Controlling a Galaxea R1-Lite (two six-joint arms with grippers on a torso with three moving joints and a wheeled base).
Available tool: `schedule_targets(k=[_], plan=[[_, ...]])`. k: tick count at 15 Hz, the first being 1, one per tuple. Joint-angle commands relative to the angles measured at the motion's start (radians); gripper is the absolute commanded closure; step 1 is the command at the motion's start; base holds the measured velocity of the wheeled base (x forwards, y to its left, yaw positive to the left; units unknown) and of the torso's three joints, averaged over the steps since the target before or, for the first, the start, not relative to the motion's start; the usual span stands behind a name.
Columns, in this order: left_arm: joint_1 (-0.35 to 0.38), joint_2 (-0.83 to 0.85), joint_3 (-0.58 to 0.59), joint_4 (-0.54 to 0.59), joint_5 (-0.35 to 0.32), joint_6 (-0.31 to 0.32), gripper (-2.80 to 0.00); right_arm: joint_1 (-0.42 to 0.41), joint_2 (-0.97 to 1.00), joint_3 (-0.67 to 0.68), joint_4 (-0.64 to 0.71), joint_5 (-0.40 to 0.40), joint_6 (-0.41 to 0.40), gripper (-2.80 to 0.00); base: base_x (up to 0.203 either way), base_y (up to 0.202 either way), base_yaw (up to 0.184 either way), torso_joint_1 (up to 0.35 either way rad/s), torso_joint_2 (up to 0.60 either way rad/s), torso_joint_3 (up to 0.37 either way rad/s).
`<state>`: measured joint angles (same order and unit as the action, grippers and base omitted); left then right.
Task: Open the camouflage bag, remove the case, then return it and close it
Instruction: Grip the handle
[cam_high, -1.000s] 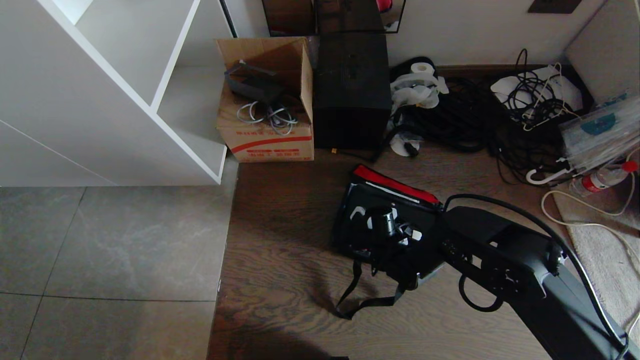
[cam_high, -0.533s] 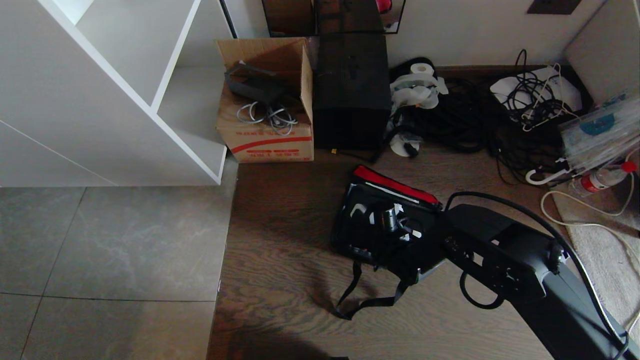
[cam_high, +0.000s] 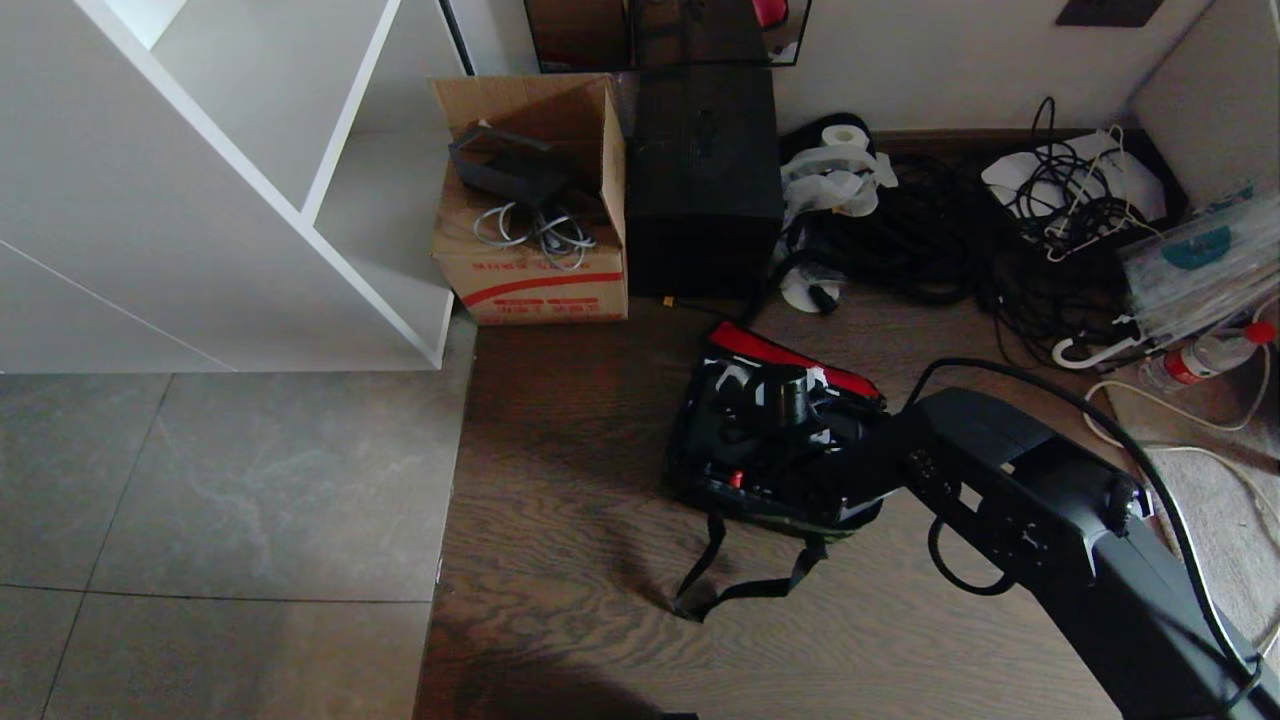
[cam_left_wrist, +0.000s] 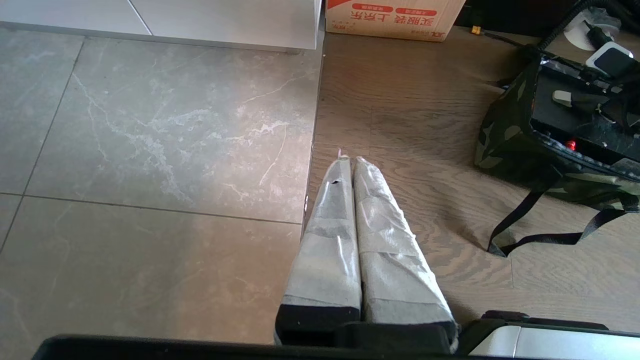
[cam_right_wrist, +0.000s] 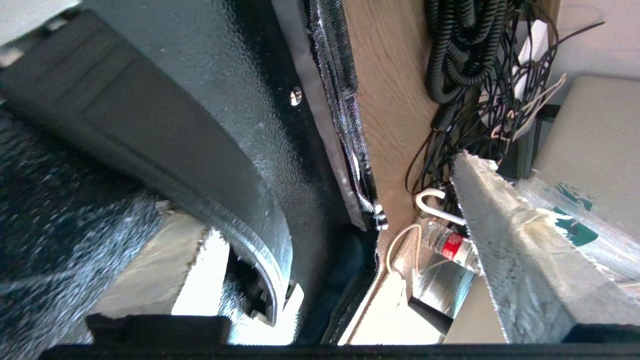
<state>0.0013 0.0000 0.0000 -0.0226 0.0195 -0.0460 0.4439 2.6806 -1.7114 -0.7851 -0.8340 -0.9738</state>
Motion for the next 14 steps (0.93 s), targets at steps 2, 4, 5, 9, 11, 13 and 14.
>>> schedule_targets(k=[2,4,5,9,11,13,14], plan=[[0.000,0.000,0.010,0.000,0.000,-0.001,0.00,-0.015,0.022,-0.054,0.024,-0.005,-0.004,-2.80,0.000,0.000,0.000,0.000,0.00,0.000],[0.000,0.000,0.011,0.000,0.000,0.000,0.00,-0.019,0.046,-0.070,0.033,-0.007,0.001,-2.80,0.000,0.000,0.000,0.000,0.00,0.000],[0.000,0.000,0.011,0.000,0.000,0.000,0.00,-0.019,0.050,-0.073,0.042,-0.008,0.004,-2.80,0.000,0.000,0.000,0.000,0.00,0.000],[0.000,0.000,0.011,0.000,0.000,-0.002,0.00,-0.021,0.054,-0.068,0.046,-0.007,0.005,0.00,0.000,0.000,0.000,0.000,0.00,0.000],[0.000,0.000,0.011,0.000,0.000,-0.001,0.00,-0.021,0.054,-0.073,0.037,-0.007,0.007,0.00,0.000,0.000,0.000,0.000,0.00,0.000],[0.000,0.000,0.011,0.000,0.000,0.000,0.00,-0.021,0.053,-0.073,0.032,-0.008,0.009,0.00,0.000,0.000,0.000,0.000,0.00,0.000],[0.000,0.000,0.011,0.000,0.000,-0.002,0.00,-0.021,0.053,-0.071,0.032,-0.008,0.009,0.00,0.000,0.000,0.000,0.000,0.00,0.000]])
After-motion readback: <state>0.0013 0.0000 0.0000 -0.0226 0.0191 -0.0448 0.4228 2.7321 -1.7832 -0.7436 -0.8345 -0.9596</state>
